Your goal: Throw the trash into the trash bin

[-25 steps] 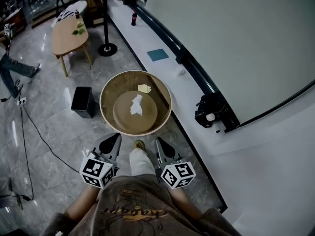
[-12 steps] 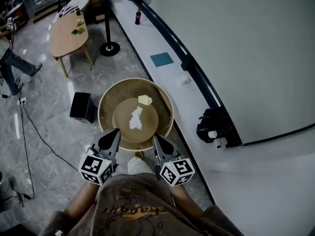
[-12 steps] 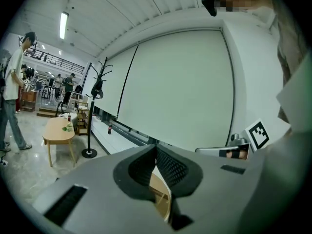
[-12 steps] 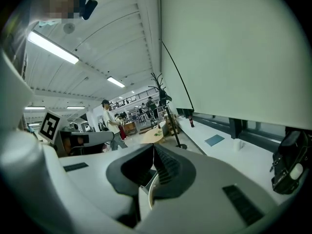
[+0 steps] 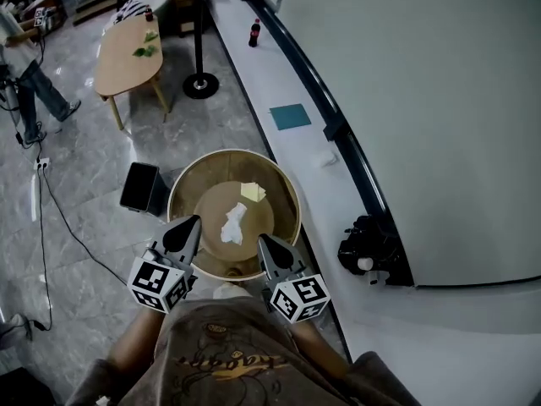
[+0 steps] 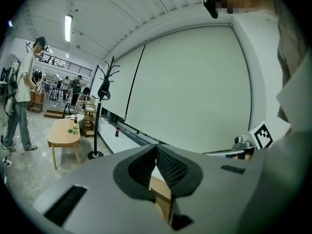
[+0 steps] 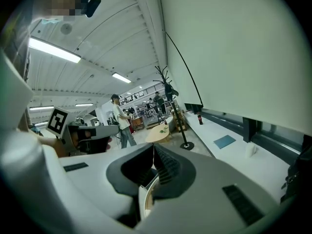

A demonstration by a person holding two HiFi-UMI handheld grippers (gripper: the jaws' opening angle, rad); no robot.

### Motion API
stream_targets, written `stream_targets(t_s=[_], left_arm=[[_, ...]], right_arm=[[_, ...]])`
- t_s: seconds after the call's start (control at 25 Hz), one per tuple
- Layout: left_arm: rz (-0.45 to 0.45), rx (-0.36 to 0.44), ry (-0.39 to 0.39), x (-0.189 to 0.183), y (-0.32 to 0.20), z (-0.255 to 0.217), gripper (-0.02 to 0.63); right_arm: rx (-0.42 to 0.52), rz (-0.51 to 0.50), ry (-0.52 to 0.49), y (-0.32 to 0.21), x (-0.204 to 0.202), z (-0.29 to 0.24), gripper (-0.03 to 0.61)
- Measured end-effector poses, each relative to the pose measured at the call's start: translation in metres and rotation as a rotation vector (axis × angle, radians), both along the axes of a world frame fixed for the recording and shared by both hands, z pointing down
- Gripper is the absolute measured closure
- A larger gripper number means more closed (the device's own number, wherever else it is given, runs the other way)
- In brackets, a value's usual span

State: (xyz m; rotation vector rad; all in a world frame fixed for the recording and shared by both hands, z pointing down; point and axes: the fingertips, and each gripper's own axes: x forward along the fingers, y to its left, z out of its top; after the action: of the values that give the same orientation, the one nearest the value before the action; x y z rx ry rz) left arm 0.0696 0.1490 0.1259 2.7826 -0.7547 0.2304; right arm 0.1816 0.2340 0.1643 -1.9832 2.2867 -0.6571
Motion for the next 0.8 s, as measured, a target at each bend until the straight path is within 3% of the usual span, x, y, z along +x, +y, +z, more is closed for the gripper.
stream_targets(t_s=[0.28,0.56,0.8], left_arm=[[0.008,0.026,-0.016,0.009,-0.022,-0.003,0.595],[0.077,0.007,-0.034,0.017,-0.034,0.004,0.595],[0.071,0.006,-0.026,0.022,-0.049,0.006,0.595]], right_arm=[[-0.009,-0.017,0.015,-0.027,-0.001,0.002,0.560],[-0.008,0.052,-0.012,-0.045,0.002,0.002,0.560],[-0.015,0.108,-0.018,-0.052,0.013,0.008,0.560]])
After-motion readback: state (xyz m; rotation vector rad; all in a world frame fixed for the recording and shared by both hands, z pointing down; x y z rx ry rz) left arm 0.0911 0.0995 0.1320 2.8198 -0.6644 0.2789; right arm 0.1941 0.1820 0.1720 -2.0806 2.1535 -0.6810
